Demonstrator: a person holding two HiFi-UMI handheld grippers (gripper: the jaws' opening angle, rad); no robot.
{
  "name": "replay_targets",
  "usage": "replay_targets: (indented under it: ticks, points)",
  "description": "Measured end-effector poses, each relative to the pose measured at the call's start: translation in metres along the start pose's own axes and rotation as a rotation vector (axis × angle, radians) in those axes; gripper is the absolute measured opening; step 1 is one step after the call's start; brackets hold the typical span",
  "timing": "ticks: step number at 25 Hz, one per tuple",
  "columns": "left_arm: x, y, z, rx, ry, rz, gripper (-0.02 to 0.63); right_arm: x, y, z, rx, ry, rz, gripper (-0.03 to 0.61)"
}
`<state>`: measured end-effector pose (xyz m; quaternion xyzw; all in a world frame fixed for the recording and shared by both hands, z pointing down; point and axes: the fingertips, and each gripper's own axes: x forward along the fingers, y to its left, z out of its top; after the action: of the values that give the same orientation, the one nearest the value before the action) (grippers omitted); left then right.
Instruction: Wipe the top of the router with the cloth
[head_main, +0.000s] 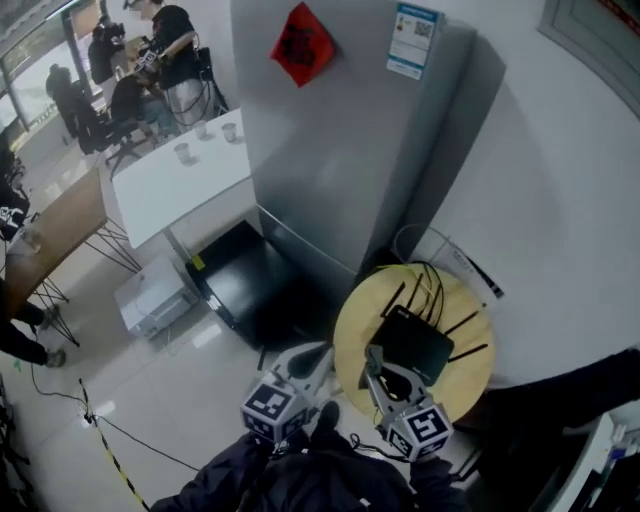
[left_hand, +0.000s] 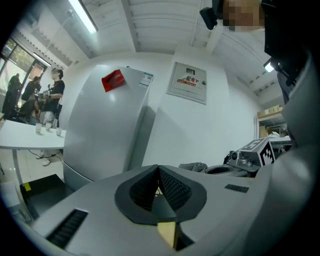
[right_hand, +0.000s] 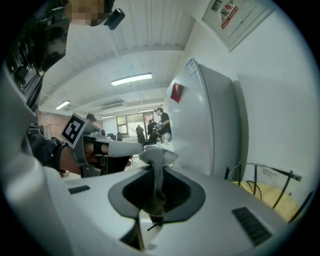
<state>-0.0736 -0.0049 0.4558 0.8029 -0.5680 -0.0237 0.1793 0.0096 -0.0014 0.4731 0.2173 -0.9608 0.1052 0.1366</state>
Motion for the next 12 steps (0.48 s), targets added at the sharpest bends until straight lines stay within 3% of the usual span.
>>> replay_targets:
  ticks: [8, 12]
  points:
    - [0.089, -0.024, -0.007, 0.074, 0.120, -0.164, 0.002, -0.020, -0.084, -0.025, 0.120, -0.029, -0.194, 0.072]
    - [0.114, -0.024, -0.010, 0.063, 0.157, -0.215, 0.002, -0.024, -0.113, -0.039, 0.167, -0.015, -0.267, 0.072]
